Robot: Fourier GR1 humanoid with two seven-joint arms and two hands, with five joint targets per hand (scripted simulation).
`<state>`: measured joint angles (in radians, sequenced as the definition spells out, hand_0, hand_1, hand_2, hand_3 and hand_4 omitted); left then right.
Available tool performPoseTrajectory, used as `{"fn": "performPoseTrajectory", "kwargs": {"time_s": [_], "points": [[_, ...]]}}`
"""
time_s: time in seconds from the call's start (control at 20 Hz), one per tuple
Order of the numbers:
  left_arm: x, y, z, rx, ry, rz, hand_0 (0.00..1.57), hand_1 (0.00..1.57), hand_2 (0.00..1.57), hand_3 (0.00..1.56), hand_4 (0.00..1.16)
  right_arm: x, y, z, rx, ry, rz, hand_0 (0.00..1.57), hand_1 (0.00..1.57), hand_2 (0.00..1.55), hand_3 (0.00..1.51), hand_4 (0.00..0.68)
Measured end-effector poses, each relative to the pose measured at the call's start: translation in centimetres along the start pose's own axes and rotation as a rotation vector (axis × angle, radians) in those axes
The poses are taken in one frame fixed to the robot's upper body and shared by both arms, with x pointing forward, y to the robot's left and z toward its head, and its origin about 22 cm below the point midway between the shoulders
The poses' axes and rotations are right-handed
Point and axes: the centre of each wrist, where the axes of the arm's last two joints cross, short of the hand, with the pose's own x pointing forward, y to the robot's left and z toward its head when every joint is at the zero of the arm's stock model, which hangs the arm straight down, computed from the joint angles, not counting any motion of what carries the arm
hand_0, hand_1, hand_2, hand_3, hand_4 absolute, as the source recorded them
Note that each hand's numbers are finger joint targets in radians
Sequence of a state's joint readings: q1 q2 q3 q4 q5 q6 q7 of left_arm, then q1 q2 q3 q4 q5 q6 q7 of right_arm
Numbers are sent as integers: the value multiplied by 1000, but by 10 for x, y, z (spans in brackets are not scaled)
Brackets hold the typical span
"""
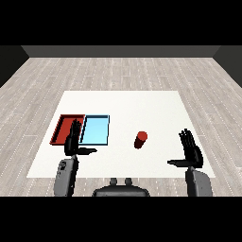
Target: Pick the red can and put it in the red box
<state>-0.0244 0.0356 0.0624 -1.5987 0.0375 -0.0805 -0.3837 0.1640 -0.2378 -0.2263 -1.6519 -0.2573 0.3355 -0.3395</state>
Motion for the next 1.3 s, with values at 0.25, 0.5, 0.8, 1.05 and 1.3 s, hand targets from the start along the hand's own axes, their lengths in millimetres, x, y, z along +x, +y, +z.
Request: {"fn": "performPoseTrajectory", "kwargs": {"time_s": [0.25, 0.5, 0.8, 1.05, 1.3], "points": [[-2, 2, 4, -4, -31, 22, 0, 0, 0, 0, 0, -3, -14, 7, 14, -21, -9, 0, 0, 0, 0, 0], [-7, 0, 5, -4, -41, 26, 0, 0, 0, 0, 0, -6, -12, 7, 12, -22, -11, 0, 0, 0, 0, 0], [-12, -2, 14, 7, -56, 37, 0, 0, 0, 0, 0, -15, -3, -1, 15, 1, -38, 0, 0, 0, 0, 0], [-7, 3, 13, 17, -59, 42, 0, 0, 0, 0, 0, -14, 8, -20, 28, 22, -26, 0, 0, 0, 0, 0], [-3, 3, 7, 23, -64, 52, 0, 0, 0, 0, 0, -21, 17, -36, 39, 39, -42, 0, 0, 0, 0, 0]]}}
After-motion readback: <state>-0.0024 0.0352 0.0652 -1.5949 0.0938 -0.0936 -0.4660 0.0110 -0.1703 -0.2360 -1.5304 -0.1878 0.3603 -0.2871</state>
